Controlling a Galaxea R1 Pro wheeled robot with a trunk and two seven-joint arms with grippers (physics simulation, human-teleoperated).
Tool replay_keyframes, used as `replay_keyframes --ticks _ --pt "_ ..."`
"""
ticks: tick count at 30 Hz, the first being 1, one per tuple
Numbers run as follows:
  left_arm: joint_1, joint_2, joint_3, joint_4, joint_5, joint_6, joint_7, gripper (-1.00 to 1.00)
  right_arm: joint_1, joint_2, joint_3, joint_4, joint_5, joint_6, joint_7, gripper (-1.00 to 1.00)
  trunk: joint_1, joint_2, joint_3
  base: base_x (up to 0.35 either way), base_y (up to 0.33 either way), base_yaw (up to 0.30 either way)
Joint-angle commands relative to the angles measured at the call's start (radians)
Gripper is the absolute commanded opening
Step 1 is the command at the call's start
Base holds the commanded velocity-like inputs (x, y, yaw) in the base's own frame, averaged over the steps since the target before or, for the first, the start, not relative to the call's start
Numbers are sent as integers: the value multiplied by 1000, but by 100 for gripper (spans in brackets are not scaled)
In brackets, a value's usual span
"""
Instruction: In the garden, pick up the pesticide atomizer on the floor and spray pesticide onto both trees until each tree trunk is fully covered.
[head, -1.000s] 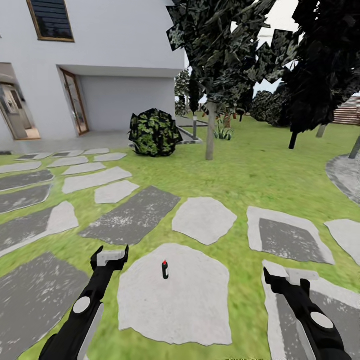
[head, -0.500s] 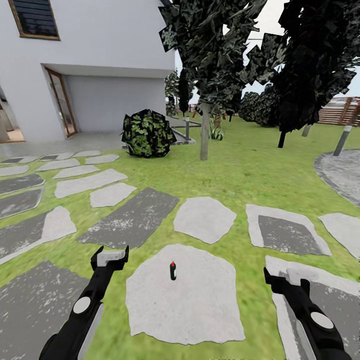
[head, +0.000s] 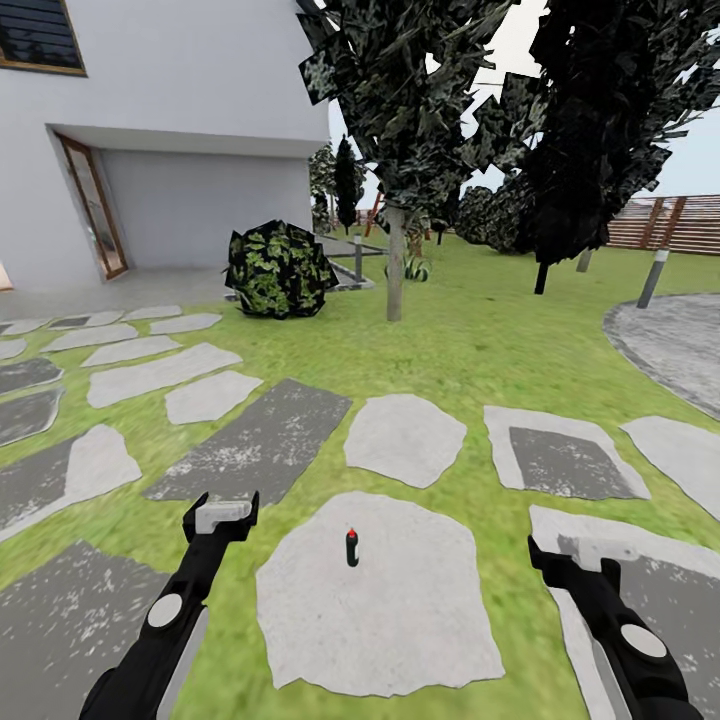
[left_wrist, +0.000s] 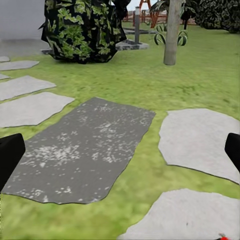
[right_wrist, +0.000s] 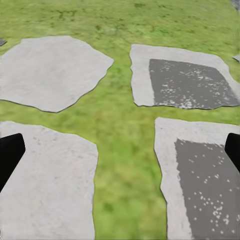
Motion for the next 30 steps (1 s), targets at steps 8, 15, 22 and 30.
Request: replay_keyframes --ticks 8,15,22,30 --pt "-67 1 0 2 2 163 0 100 -3 -7 -1 0 -8 187 2 100 0 0 0 2 2 -1" --pt "-257 -5 -1 138 4 258 1 100 -109 -7 2 6 2 276 3 100 0 0 0 0 0 0" --pt "-309 1 1 337 3 234 2 100 -134 -16 13 1 1 281 12 100 0 0 0 0 0 0" --pt "-311 1 2 397 6 95 2 100 -133 -18 18 1 1 281 41 100 0 0 0 0 0 0"
